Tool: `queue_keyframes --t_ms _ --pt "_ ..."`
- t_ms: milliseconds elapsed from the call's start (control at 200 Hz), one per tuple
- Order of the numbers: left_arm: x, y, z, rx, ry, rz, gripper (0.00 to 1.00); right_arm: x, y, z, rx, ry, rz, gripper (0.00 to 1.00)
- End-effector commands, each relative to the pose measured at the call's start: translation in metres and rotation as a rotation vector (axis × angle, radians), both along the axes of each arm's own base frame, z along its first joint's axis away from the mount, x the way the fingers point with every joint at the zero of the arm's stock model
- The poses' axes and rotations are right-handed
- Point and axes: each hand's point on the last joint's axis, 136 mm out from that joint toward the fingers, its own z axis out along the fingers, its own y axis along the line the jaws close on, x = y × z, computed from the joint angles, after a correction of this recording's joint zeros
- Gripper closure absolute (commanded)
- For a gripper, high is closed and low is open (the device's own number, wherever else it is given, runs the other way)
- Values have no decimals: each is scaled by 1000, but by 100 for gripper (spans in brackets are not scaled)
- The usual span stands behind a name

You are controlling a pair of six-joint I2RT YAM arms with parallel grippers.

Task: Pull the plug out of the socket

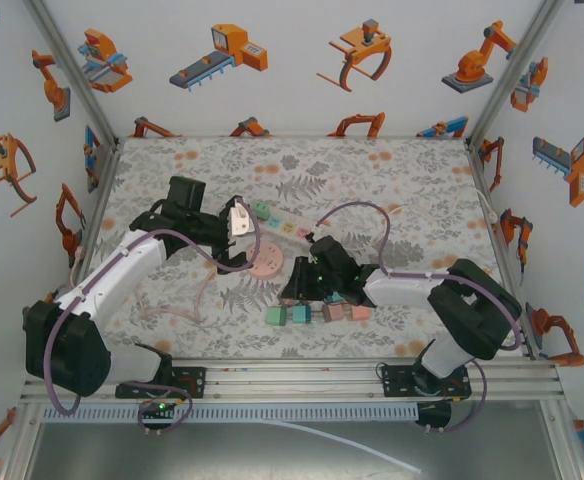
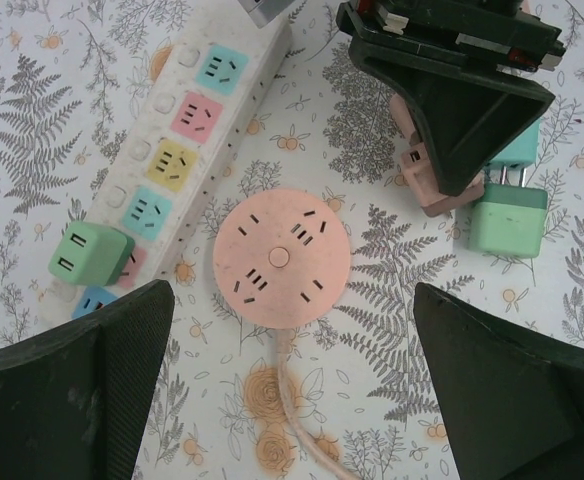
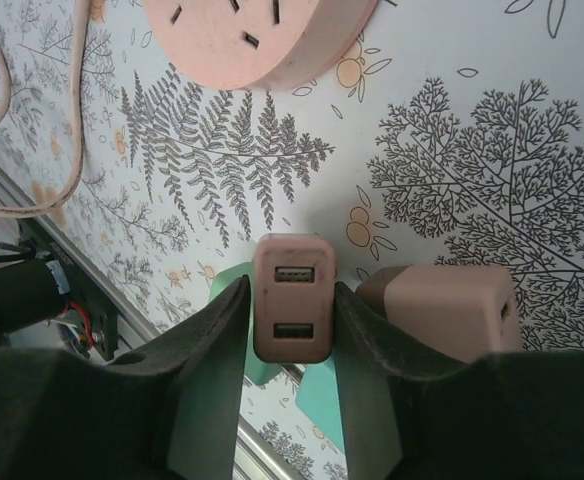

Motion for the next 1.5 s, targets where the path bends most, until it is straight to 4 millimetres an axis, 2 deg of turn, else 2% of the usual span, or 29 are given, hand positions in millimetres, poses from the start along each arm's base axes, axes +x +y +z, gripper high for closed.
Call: queue_keyframes --t_ms 0,170,416,586,711,926,1001,1086,1197,1302,1372,1492 --pt "-5 -2 4 -18 -6 -47 3 5 7 7 1 -32 7 58" --pt "-3 -2 7 -21 -23 -36 3 5 3 15 -22 -59 13 52" --pt "6 0 11 -25 -81 11 3 9 -8 43 -63 -146 20 51" --pt "12 0 18 -55 -133 45 3 17 -10 84 -65 -275 36 51" --pt "19 1 27 -93 -173 92 3 31 -15 121 -69 -432 16 51" --pt "34 4 48 -181 -240 200 3 59 -30 194 -92 -876 -50 51" --pt "41 5 55 -221 -244 254 3 67 -35 213 -116 -1050 -84 51" --pt "52 8 63 -262 -239 326 3 74 -38 227 -169 -1224 -103 50" --pt "76 20 75 -348 -176 505 3 85 -29 227 -299 -1355 -43 48" --pt "110 46 82 -414 -52 769 3 98 -13 225 -385 -1409 18 42" --pt "125 61 80 -418 23 878 3 108 -2 221 -403 -1406 38 34" --pt "150 91 75 -489 155 1063 3 123 22 201 -412 -1309 163 32"
